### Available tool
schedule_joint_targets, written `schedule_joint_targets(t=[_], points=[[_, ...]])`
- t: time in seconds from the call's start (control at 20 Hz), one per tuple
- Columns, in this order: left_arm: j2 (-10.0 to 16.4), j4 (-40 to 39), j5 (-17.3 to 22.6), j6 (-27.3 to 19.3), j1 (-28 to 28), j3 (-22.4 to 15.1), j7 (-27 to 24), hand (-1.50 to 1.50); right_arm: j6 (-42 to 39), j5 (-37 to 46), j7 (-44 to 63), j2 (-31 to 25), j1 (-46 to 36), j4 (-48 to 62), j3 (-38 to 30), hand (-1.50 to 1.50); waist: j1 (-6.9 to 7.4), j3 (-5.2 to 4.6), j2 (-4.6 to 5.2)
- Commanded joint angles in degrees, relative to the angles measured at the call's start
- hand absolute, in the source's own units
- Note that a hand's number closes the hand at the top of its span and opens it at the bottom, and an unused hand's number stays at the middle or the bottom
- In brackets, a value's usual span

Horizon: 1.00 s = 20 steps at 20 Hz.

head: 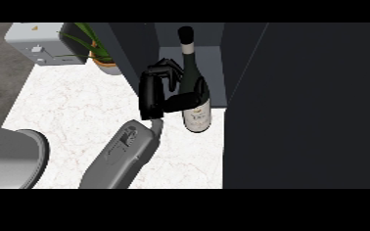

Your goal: Pick up the wine, place it into the cabinet and close the cabinet

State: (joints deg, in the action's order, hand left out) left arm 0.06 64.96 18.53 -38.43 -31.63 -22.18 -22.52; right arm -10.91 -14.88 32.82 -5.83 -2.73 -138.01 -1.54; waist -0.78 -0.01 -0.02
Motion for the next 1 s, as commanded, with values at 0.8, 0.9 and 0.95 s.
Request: schedule_joint_targets(t=[0.8,0.9,0.95], points=[[-0.1,-26.3,5.6,7.2,-16.9,10.4,-4.7,1.50,2.9,-3.9,6.1,-0.3,-1.7,-7.0,-0.1,-1.50,-0.71,-0.02,0.24],[-0.1,-26.0,5.3,8.2,-16.1,11.4,-5.7,1.50,2.6,-4.3,6.7,-0.5,-0.7,-8.7,-0.2,-1.50,-0.39,-0.01,0.10],[-0.1,-27.6,7.5,6.6,-18.1,9.0,-5.9,1.50,3.0,-5.9,7.4,-1.4,-2.5,-7.9,-2.2,-1.50,-0.95,-0.02,0.20]])
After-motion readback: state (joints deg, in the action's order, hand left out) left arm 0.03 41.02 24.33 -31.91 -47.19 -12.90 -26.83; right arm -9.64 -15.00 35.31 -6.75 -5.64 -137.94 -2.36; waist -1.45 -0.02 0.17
